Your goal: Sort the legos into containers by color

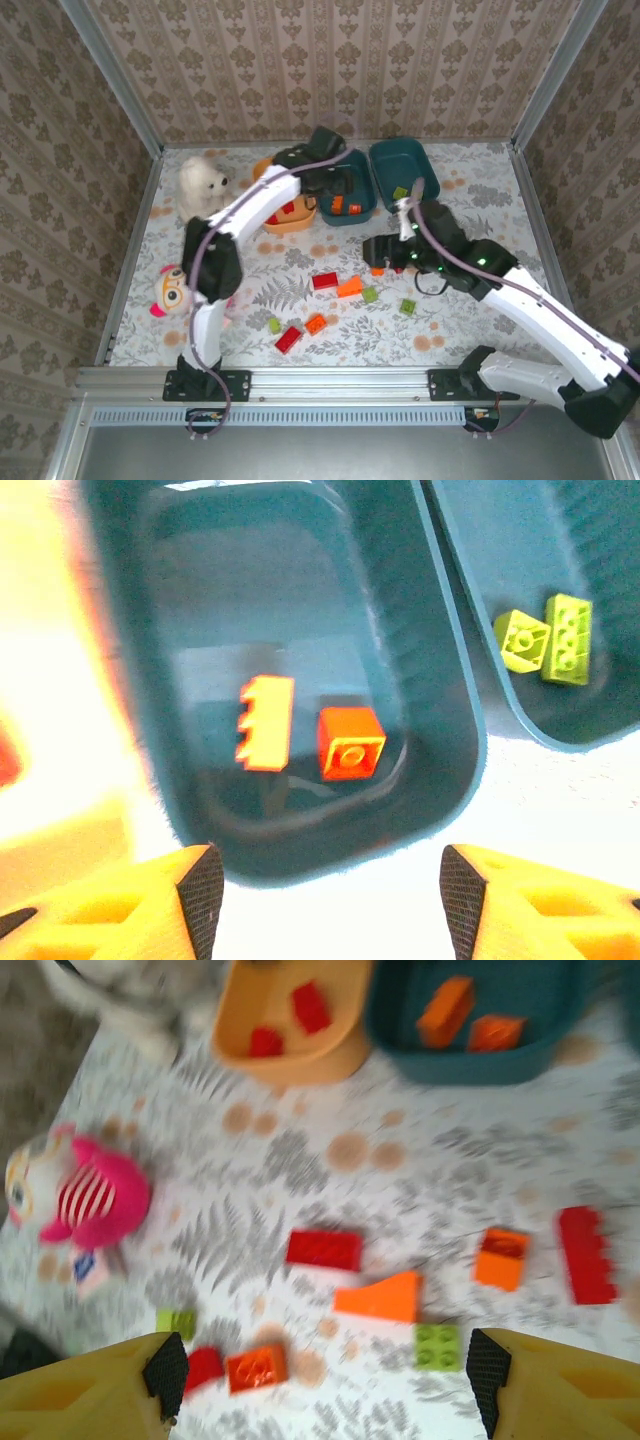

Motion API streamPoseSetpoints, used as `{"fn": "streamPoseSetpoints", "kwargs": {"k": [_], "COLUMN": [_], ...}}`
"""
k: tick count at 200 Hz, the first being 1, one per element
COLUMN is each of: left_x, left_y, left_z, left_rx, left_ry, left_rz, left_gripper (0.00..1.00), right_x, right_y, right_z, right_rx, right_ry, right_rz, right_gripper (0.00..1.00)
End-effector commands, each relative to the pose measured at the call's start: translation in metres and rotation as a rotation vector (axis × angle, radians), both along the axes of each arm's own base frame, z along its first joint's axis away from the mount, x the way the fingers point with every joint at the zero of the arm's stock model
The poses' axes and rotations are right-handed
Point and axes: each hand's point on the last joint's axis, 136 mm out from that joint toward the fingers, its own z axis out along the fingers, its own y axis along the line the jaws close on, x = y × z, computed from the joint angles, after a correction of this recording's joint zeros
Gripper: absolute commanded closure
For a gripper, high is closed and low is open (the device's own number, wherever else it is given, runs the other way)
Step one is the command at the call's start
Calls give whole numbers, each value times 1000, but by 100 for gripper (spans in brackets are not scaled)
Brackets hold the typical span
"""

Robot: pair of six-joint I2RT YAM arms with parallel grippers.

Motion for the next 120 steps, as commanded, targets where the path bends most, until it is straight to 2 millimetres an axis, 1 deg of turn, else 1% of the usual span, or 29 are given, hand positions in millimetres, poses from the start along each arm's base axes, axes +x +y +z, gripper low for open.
{"fn": "streamPoseSetpoints", "kwargs": {"k": [1,5,6,13,19,21,29,32,35,38,39,42,45,46,50,52,62,66,70,83,95,108,120], "left_x": [-29,-39,-41,-58,-76,-81,-106,-115,-123,-133,-136,-145,-155,-158,-171,-176,-206,-215,-228,-258,-281,-298,-309], "left_y": [66,78,81,101,119,125,148,155,162,170,172,179,186,188,198,202,221,228,237,255,268,278,283], "left_z": [35,34,31,35,27,31,23,24,17,18,15,13,16,15,11,8,6,3,-1,-6,-9,-11,-11], "left_rx": [-49,-42,-36,-33,-18,-22,-11,-15,-8,-15,-11,-12,-22,-22,-20,-14,-30,-33,-26,-39,-56,-71,-79], "left_ry": [-32,-29,-23,-26,-7,-12,5,5,19,15,21,24,16,18,21,30,24,23,34,35,34,29,23], "left_rz": [161,182,186,216,248,258,302,316,330,344,348,359,372,375,390,399,424,434,444,466,474,475,467], "left_gripper": [38,38,38,39,39,40,41,42,42,42,42,43,43,43,44,44,45,45,45,46,47,47,47], "right_x": [-17,-21,-21,-28,-33,-35,-42,-45,-47,-50,-51,-53,-57,-57,-60,-61,-70,-72,-75,-79,-81,-80,-76], "right_y": [42,51,53,69,81,86,101,107,113,119,121,126,131,133,139,141,158,164,169,183,195,206,213], "right_z": [-18,-22,-23,-30,-36,-38,-46,-48,-56,-60,-61,-64,-65,-68,-71,-73,-85,-90,-95,-112,-129,-144,-156], "right_rx": [-90,-100,-103,-116,-128,-131,-144,-145,-159,-165,-167,-170,-169,-176,-178,-182,-204,-213,-223,-250,-266,-282,-297], "right_ry": [-8,-2,-1,13,29,35,57,63,80,90,92,100,103,110,120,125,154,163,174,218,273,315,340], "right_rz": [158,185,191,229,260,271,304,315,325,333,336,345,353,354,359,361,375,375,373,349,319,282,243], "right_gripper": [24,24,24,24,24,24,24,24,24,24,24,24,24,24,24,24,25,25,25,26,26,27,27]}}
